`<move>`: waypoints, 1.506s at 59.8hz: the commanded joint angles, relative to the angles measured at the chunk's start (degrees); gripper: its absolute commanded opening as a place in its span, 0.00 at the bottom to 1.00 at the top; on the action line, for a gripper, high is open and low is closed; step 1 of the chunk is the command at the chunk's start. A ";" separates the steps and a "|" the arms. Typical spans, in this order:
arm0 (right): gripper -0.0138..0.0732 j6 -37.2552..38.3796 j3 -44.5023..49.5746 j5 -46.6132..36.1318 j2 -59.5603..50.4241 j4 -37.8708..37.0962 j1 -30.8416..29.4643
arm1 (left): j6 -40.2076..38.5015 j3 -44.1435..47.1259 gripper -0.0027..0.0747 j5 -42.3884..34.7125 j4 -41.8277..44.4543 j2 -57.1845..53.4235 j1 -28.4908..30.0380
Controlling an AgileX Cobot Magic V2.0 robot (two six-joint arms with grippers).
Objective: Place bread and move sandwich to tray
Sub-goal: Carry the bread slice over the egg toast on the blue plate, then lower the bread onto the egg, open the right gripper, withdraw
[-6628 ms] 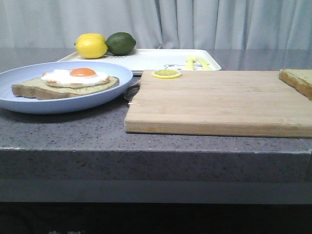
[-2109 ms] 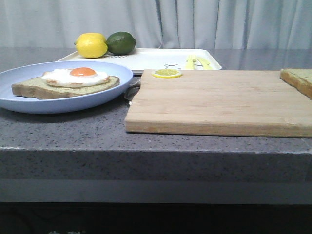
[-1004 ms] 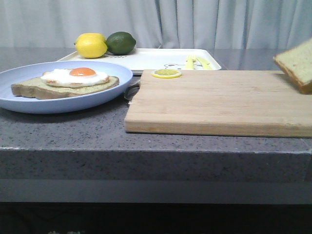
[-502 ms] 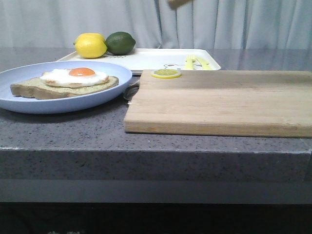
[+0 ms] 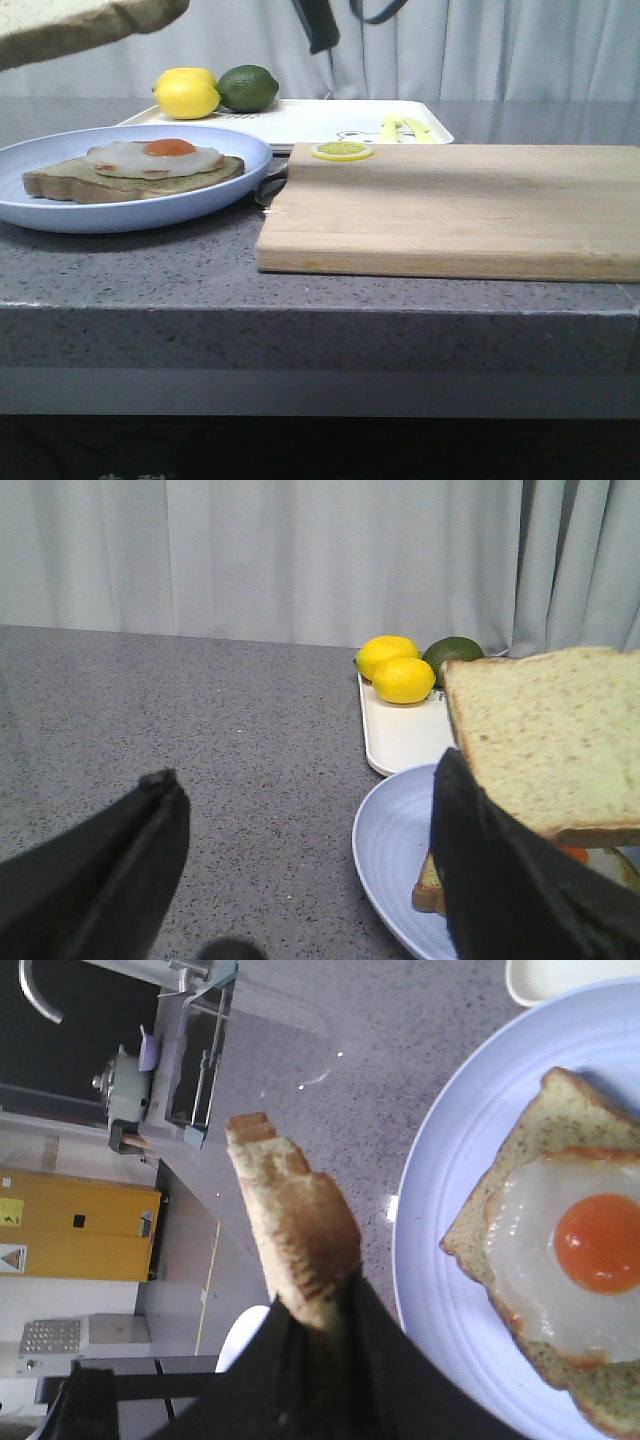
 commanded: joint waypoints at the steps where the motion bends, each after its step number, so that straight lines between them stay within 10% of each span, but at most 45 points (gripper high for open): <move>1: 0.09 -0.16 0.03 -3.91 -1.99 4.03 0.02 | -0.42 -2.16 0.67 -4.93 -0.13 0.68 -0.26; 41: 0.10 -0.16 8.26 -9.75 -0.80 8.11 1.17 | -0.42 -2.16 0.67 -4.93 -0.13 0.68 -0.26; 74: 0.65 -0.16 8.26 -6.25 0.16 8.30 1.00 | -0.42 -2.16 0.67 -4.93 -0.13 0.68 -0.26; 90: 0.67 -0.16 10.55 -8.71 -4.58 6.27 0.32 | -0.42 -2.16 0.67 -4.93 -0.13 0.68 -0.26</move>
